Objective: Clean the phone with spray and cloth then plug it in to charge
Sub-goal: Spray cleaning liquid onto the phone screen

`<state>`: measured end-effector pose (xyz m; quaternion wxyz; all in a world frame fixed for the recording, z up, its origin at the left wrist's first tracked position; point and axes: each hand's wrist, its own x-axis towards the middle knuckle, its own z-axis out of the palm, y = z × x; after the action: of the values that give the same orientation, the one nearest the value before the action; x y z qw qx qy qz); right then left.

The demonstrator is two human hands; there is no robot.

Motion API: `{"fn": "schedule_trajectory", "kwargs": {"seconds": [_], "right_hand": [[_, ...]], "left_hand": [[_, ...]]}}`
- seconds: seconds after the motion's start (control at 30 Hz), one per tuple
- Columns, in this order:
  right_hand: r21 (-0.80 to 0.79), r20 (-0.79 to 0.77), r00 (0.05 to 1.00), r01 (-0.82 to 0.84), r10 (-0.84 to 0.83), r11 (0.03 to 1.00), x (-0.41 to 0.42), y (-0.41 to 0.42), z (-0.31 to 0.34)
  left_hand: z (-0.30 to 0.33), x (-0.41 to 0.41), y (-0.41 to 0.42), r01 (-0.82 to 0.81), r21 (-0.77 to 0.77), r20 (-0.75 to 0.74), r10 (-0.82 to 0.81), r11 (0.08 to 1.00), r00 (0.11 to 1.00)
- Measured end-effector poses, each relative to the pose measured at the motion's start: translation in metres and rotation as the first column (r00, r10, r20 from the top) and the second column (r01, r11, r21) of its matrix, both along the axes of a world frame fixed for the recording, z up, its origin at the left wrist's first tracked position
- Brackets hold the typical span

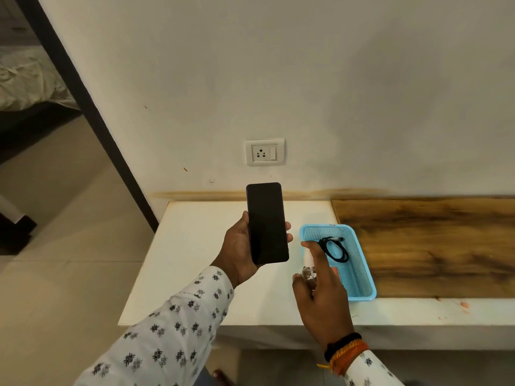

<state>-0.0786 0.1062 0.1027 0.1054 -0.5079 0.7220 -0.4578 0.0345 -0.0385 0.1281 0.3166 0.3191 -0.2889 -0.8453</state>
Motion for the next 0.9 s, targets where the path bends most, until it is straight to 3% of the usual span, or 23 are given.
{"fn": "schedule_trajectory", "kwargs": {"seconds": [0.37, 0.57, 0.77, 0.9], "right_hand": [[-0.007, 0.004, 1.0, -0.003, 0.003, 1.0, 0.002, -0.001, 0.0], [-0.045, 0.215, 0.977, 0.018, -0.008, 0.999, -0.006, -0.003, -0.018], [0.103, 0.296, 0.955, -0.013, -0.019, 0.995, -0.017, -0.026, -0.038], [0.15, 0.217, 0.976, -0.025, -0.008, 0.988, -0.025, -0.043, -0.045]], "left_hand": [[-0.001, 0.0, -0.003, 0.006, 0.006, -0.015, -0.006, 1.0, 1.0], [-0.002, 0.003, -0.008, -0.013, 0.028, -0.019, 0.013, 1.0, 1.0], [-0.007, 0.007, -0.01, -0.018, 0.031, -0.014, 0.019, 0.999, 1.0], [-0.01, 0.006, -0.009, -0.017, 0.026, -0.001, 0.017, 1.0, 1.0]]}}
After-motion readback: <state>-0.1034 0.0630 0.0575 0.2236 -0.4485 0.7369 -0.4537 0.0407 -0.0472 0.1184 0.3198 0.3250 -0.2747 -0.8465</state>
